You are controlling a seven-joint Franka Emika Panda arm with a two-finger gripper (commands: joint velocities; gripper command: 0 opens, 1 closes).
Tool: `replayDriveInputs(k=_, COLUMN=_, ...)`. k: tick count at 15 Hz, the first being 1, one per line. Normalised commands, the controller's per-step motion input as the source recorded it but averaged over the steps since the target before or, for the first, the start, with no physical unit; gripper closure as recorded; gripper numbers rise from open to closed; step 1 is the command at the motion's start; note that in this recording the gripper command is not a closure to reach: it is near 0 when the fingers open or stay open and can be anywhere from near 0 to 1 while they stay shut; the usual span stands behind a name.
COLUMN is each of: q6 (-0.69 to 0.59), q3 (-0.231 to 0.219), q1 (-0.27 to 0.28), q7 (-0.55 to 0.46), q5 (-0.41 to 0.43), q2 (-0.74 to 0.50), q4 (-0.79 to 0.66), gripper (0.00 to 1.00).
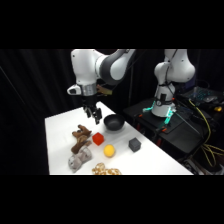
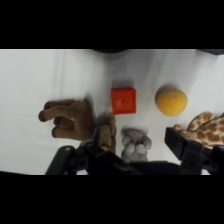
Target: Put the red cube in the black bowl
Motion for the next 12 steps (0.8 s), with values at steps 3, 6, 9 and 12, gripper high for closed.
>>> replayDriveInputs(k=3, q6=0.31, q3=0.054, q1=-0.097, q7=-0.22, q5=-0.045, q2=0.18, q4=0.08, gripper=0.00)
replayDriveInputs(k=6, q6=0.30, q3=0.084, q1=-0.138, q7=-0.26, q5=0.003, q2=0.21, q4=0.06, gripper=0.00)
replayDriveInputs(k=9, q6=0.22, q3=0.119, q1=-0.165, q7=-0.27, q5=0.045, q2=0.23, q4=0.12, gripper=0.00)
replayDriveInputs(k=12, q6=0.15, q3=0.145, q1=-0.142, q7=-0.23, q5=0.066, q2=0.22, q4=0.14, gripper=0.00)
